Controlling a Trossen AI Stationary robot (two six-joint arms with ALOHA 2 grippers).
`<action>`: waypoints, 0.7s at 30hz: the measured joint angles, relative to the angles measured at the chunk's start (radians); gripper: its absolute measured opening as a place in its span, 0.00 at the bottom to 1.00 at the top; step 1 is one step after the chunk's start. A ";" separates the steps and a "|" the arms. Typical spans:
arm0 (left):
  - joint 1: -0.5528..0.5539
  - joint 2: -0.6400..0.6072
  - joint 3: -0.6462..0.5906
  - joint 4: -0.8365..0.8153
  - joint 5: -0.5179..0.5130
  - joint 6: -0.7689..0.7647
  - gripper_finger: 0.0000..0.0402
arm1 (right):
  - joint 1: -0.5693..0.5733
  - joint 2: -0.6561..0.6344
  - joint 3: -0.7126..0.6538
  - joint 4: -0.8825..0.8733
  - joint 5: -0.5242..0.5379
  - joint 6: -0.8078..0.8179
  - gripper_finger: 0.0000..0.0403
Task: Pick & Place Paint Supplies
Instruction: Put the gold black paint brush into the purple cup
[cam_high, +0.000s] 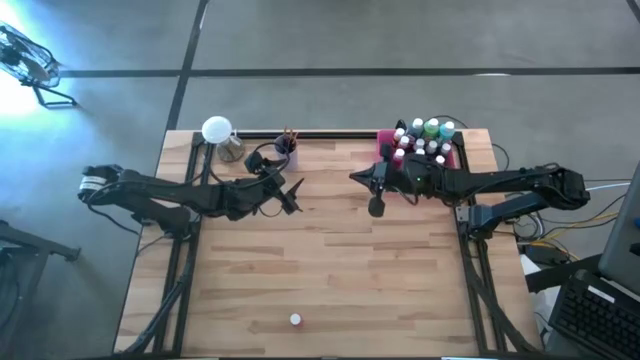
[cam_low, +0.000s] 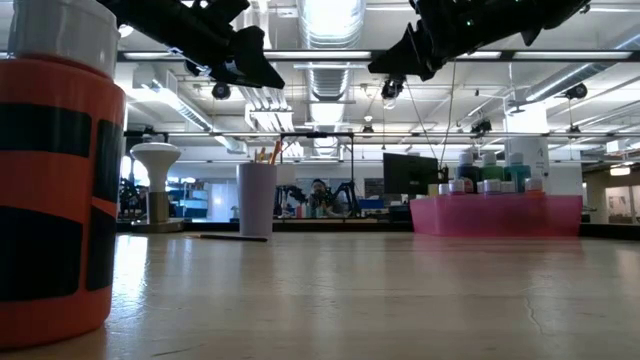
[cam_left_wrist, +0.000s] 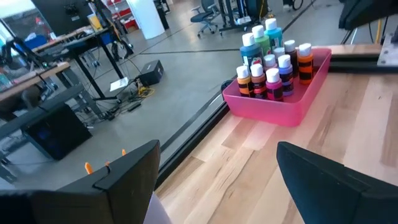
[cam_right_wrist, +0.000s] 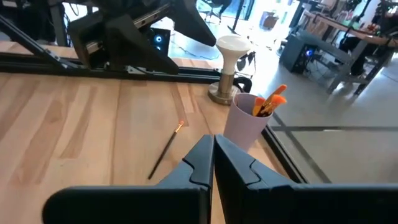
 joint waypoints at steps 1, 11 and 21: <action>0.000 0.000 0.000 0.000 0.000 -0.017 0.81 | 0.000 0.000 -0.001 0.000 0.000 -0.003 0.02; 0.003 0.000 0.000 -0.019 -0.020 -0.044 0.81 | 0.000 0.001 -0.003 -0.003 0.000 0.004 0.02; 0.003 -0.013 0.005 -0.151 -0.208 -0.102 0.81 | 0.000 0.001 -0.012 -0.008 0.000 0.006 0.02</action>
